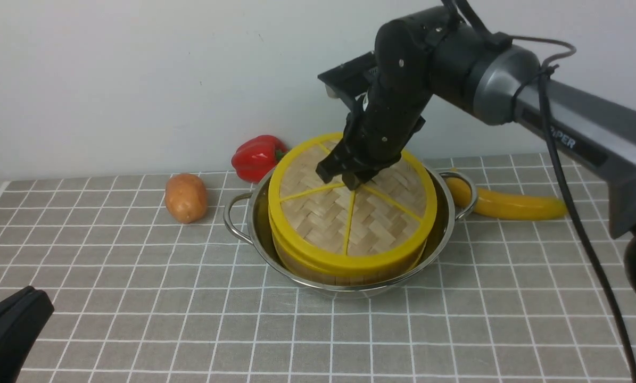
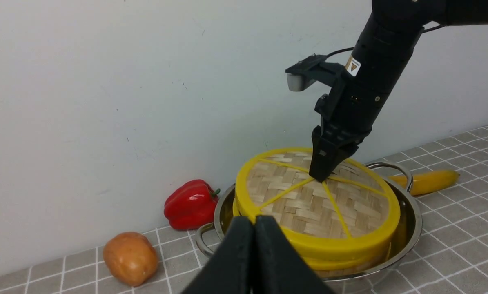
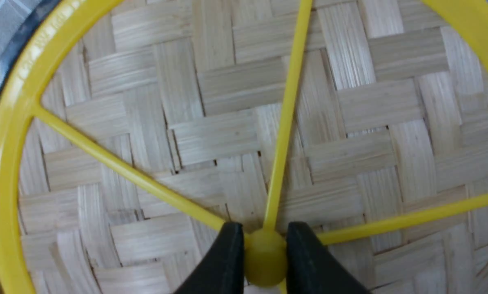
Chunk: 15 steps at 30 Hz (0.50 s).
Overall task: Place the steamer in the pot on the grey tablecloth, and put the lid on the steamer.
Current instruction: 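Place the bamboo steamer lid onto the steamer basket in the pot with the right gripper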
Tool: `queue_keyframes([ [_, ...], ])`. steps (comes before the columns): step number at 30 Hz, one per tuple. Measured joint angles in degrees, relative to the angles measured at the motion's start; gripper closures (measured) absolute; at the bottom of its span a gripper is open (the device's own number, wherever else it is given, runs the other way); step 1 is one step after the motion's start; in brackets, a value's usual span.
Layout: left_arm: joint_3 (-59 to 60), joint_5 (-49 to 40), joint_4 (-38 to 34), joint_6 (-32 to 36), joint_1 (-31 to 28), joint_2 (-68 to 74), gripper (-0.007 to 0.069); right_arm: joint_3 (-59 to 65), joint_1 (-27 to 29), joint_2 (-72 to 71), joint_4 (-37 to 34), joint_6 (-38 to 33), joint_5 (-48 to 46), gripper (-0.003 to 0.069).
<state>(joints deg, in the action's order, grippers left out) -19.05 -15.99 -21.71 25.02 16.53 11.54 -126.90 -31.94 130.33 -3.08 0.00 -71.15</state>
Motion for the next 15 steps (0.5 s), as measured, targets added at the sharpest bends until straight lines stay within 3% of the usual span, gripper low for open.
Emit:
queue_keyframes([
  [15,0.00,0.00,0.00,0.00,0.00,0.00,0.0633,-1.88,0.00,1.95,-1.71,0.35,0.32,0.0512],
])
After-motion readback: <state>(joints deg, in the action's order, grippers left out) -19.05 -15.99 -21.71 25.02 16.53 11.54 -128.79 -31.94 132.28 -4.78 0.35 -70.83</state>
